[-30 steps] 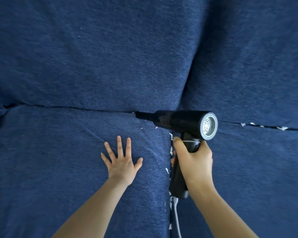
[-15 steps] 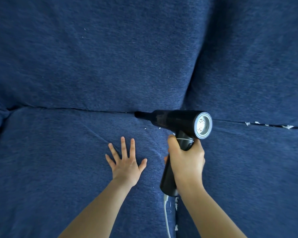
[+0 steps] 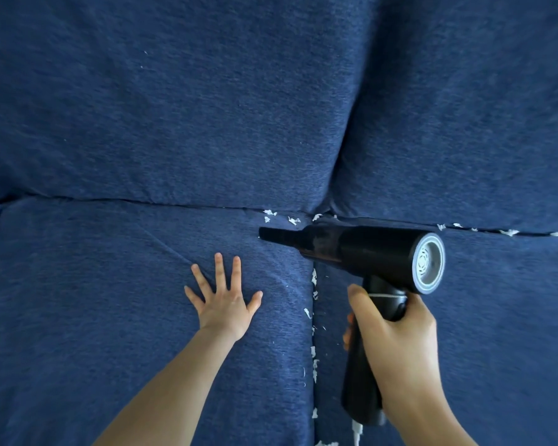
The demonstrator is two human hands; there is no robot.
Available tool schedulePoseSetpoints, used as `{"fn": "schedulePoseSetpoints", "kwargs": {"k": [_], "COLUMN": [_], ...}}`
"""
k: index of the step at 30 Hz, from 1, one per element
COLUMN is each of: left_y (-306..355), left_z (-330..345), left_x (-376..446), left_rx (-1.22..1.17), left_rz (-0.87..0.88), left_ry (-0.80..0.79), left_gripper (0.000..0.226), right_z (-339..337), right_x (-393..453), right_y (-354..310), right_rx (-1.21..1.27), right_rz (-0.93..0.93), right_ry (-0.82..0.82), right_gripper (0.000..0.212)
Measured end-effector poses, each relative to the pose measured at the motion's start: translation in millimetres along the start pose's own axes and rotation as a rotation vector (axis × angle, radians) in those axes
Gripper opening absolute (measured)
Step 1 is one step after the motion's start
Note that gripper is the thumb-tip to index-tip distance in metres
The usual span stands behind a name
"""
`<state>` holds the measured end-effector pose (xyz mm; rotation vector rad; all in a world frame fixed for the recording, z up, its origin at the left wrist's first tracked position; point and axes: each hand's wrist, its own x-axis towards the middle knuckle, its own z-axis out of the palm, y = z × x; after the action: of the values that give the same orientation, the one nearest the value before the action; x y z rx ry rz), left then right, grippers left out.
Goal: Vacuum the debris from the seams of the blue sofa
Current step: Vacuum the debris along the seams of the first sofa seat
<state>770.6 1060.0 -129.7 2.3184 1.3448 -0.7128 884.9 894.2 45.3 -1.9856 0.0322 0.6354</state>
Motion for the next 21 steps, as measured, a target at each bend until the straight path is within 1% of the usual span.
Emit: {"fn": "schedulePoseSetpoints", "kwargs": {"k": [3,6,10,16,21], "left_y": [0.1,-0.3,-0.1,-1.5,-2.3], "left_z": [0.1,-0.6,-1.3,1.3,3.1], "left_x": [-0.8,-2.0,-2.3,-2.6,-0.9], "left_rx": [-0.002,-0.001,-0.003,-0.011,-0.003], "left_rz": [0.002,-0.004,-0.004,0.006,0.008], "left_ry": [-0.003,-0.013,-0.007,0.013,0.022], "left_gripper": [0.083,0.083,0.083,0.083,0.083], "right_z": [0.6,6.8,24.4,72.3,102.1], "right_x": [0.1,2.7,8.9,27.6,36.2], "right_y": [4.4,5.3,-3.7,-16.2,-13.3], "right_rx": [-0.013,0.038,0.070,-0.013,-0.052], "right_rz": [0.017,0.023,0.002,-0.082,-0.082], "right_ry": [-0.008,-0.010,-0.055,-0.095,-0.078], "right_gripper": [0.019,0.020,0.018,0.016,0.021]}}
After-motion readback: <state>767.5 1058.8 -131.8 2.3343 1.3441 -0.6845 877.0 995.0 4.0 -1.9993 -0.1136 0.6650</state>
